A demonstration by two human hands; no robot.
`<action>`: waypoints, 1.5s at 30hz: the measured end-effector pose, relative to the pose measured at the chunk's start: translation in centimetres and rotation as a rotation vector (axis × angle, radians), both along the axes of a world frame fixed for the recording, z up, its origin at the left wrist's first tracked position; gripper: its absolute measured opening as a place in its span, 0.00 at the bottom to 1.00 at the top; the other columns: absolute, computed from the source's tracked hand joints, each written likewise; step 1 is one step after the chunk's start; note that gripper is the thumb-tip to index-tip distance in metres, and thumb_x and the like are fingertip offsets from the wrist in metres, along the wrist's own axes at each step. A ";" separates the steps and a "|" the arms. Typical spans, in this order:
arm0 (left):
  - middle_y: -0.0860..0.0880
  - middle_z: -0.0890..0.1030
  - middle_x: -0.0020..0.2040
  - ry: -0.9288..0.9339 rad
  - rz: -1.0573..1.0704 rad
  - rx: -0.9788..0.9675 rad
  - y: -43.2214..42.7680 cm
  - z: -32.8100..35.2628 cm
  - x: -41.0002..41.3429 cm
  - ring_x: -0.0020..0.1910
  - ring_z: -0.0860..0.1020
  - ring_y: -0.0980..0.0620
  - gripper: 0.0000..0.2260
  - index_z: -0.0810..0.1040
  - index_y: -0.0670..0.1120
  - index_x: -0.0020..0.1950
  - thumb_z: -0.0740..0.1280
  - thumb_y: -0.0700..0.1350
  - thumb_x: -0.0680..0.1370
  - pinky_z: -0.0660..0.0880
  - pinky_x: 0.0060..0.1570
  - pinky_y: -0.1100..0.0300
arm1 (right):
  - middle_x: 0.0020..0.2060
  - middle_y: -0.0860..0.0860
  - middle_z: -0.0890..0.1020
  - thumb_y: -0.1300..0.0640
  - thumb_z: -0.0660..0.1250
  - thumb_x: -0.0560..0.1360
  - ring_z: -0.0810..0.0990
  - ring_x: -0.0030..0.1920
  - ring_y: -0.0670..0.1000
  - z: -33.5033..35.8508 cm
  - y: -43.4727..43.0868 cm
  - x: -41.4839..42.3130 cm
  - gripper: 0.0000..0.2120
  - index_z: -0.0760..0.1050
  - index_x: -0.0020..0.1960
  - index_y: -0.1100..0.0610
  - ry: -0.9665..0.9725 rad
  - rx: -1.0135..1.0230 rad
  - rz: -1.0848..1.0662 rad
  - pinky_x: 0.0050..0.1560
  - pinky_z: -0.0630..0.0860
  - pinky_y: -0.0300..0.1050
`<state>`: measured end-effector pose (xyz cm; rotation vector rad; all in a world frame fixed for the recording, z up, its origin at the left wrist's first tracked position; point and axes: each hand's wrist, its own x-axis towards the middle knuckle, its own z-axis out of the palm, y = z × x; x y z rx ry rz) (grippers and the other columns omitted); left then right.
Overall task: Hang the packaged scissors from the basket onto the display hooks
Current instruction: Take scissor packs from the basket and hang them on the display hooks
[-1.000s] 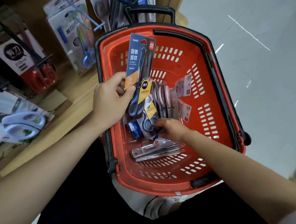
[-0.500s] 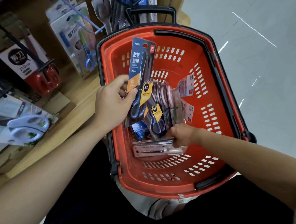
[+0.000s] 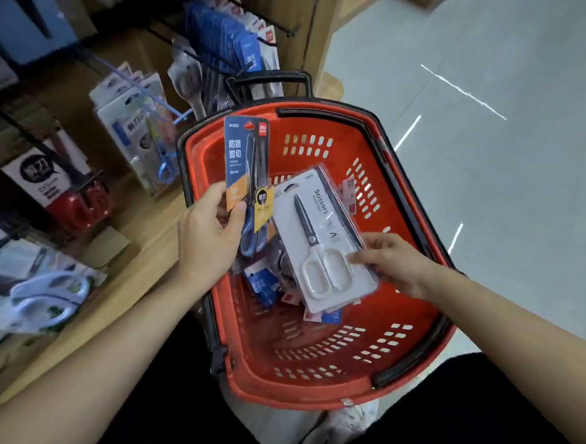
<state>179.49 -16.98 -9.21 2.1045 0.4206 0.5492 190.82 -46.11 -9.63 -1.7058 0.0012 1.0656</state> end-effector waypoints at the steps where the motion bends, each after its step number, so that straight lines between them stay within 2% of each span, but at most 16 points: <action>1: 0.50 0.79 0.38 0.008 0.008 0.043 -0.1 0.1 0.1 0.36 0.76 0.48 0.03 0.79 0.45 0.53 0.67 0.44 0.82 0.74 0.38 0.47 | 0.51 0.57 0.87 0.67 0.70 0.78 0.86 0.46 0.54 0.5 0.1 -0.5 0.12 0.81 0.61 0.63 -0.006 0.023 -0.066 0.41 0.82 0.44; 2: 0.48 0.77 0.37 0.025 0.018 0.081 -0.3 0.2 0.2 0.35 0.74 0.46 0.06 0.77 0.43 0.49 0.65 0.45 0.82 0.73 0.37 0.45 | 0.49 0.56 0.88 0.68 0.69 0.78 0.87 0.44 0.53 0.9 0.3 -0.9 0.12 0.81 0.61 0.63 -0.008 0.057 -0.126 0.39 0.82 0.43; 4: 0.45 0.76 0.37 0.069 0.032 0.093 -0.7 0.3 0.5 0.36 0.73 0.44 0.11 0.74 0.39 0.45 0.63 0.44 0.83 0.71 0.38 0.44 | 0.53 0.59 0.87 0.67 0.70 0.77 0.87 0.49 0.56 1.3 0.5 -1.7 0.14 0.80 0.63 0.64 -0.005 0.139 -0.218 0.46 0.84 0.47; 8: 0.45 0.74 0.35 0.188 -0.032 -0.052 -2.5 1.3 1.2 0.34 0.70 0.47 0.15 0.74 0.40 0.44 0.59 0.48 0.86 0.65 0.37 0.49 | 0.59 0.60 0.85 0.64 0.73 0.73 0.85 0.57 0.61 2.1 1.5 -3.3 0.22 0.78 0.66 0.61 0.003 0.260 -0.310 0.57 0.82 0.59; 10: 0.49 0.75 0.34 0.237 -0.059 -0.172 -3.4 1.9 1.3 0.33 0.73 0.50 0.15 0.77 0.42 0.48 0.58 0.49 0.87 0.66 0.36 0.50 | 0.58 0.60 0.86 0.65 0.73 0.75 0.86 0.55 0.62 2.5 2.2 -4.1 0.19 0.78 0.65 0.60 -0.034 0.265 -0.318 0.57 0.82 0.61; 12: 0.47 0.84 0.48 0.303 -0.074 -0.290 -3.8 2.0 1.3 0.47 0.82 0.48 0.15 0.79 0.43 0.60 0.61 0.53 0.86 0.75 0.48 0.49 | 0.56 0.59 0.86 0.67 0.71 0.76 0.87 0.53 0.61 2.7 2.9 -4.7 0.17 0.78 0.65 0.61 -0.072 0.273 -0.349 0.51 0.84 0.60; 14: 0.52 0.84 0.58 0.344 -0.080 -0.391 -3.9 1.6 1.0 0.58 0.82 0.49 0.21 0.77 0.50 0.65 0.71 0.61 0.78 0.78 0.59 0.49 | 0.55 0.60 0.87 0.66 0.72 0.75 0.87 0.51 0.61 2.9 3.5 -5.3 0.18 0.78 0.65 0.61 -0.096 0.292 -0.364 0.47 0.86 0.58; 16: 0.57 0.84 0.58 0.360 -0.072 -0.456 -3.7 1.4 0.7 0.58 0.82 0.53 0.33 0.77 0.55 0.64 0.80 0.67 0.64 0.79 0.60 0.48 | 0.55 0.60 0.87 0.65 0.73 0.74 0.87 0.51 0.60 3.0 3.8 -5.7 0.18 0.78 0.64 0.60 -0.101 0.323 -0.380 0.44 0.86 0.54; 18: 0.57 0.86 0.56 0.352 -0.071 -0.546 -3.3 1.2 0.7 0.57 0.84 0.53 0.37 0.79 0.55 0.62 0.83 0.65 0.57 0.80 0.61 0.45 | 0.55 0.60 0.86 0.63 0.74 0.73 0.87 0.51 0.59 3.1 3.8 -6.0 0.18 0.79 0.63 0.60 -0.095 0.345 -0.410 0.42 0.86 0.51; 22: 0.55 0.87 0.56 0.305 -0.056 -0.639 -2.5 2.5 1.1 0.57 0.84 0.53 0.33 0.81 0.51 0.62 0.87 0.51 0.61 0.80 0.63 0.46 | 0.53 0.59 0.87 0.59 0.72 0.74 0.87 0.49 0.55 3.2 3.7 -6.1 0.14 0.82 0.58 0.61 -0.031 0.410 -0.514 0.41 0.84 0.47; 25: 0.54 0.86 0.56 0.233 0.037 -0.600 -1.5 3.5 1.5 0.57 0.84 0.51 0.33 0.81 0.52 0.63 0.88 0.47 0.60 0.80 0.62 0.46 | 0.57 0.58 0.86 0.63 0.69 0.78 0.87 0.54 0.58 3.0 3.5 -6.1 0.14 0.80 0.63 0.62 -0.001 0.430 -0.569 0.45 0.85 0.49; 29: 0.52 0.87 0.49 0.164 0.133 -0.538 0.5 4.2 2.1 0.48 0.86 0.52 0.25 0.82 0.49 0.57 0.85 0.39 0.63 0.83 0.54 0.45 | 0.58 0.58 0.86 0.65 0.69 0.79 0.87 0.53 0.58 2.8 3.0 -5.5 0.15 0.79 0.65 0.61 -0.032 0.357 -0.612 0.41 0.84 0.49; 33: 0.51 0.88 0.49 0.197 0.099 -0.556 0.4 3.4 2.3 0.49 0.87 0.49 0.24 0.83 0.48 0.55 0.85 0.39 0.63 0.83 0.54 0.43 | 0.52 0.59 0.87 0.68 0.68 0.79 0.88 0.42 0.54 3.2 3.3 -5.5 0.11 0.80 0.61 0.64 -0.042 0.334 -0.606 0.30 0.81 0.43; 40: 0.59 0.81 0.45 0.136 0.100 -0.306 -3.0 3.0 2.0 0.42 0.80 0.64 0.22 0.76 0.52 0.55 0.83 0.42 0.68 0.72 0.38 0.71 | 0.45 0.61 0.87 0.66 0.72 0.77 0.86 0.34 0.53 3.9 3.6 -5.1 0.08 0.81 0.56 0.68 -0.142 0.293 -0.615 0.26 0.79 0.41; 42: 0.60 0.82 0.47 0.126 0.115 -0.400 -3.0 2.7 2.0 0.41 0.80 0.68 0.22 0.77 0.53 0.55 0.83 0.41 0.68 0.74 0.43 0.69 | 0.49 0.60 0.87 0.63 0.71 0.78 0.87 0.39 0.54 4.0 3.3 -4.6 0.08 0.81 0.56 0.65 -0.099 0.297 -0.609 0.31 0.81 0.44; 45: 0.59 0.83 0.49 0.100 0.160 -0.464 -2.5 2.5 1.8 0.46 0.81 0.63 0.21 0.77 0.57 0.52 0.83 0.42 0.69 0.78 0.51 0.57 | 0.49 0.57 0.87 0.62 0.67 0.81 0.88 0.42 0.53 4.1 2.5 -3.7 0.04 0.79 0.54 0.61 0.032 0.319 -0.592 0.35 0.83 0.45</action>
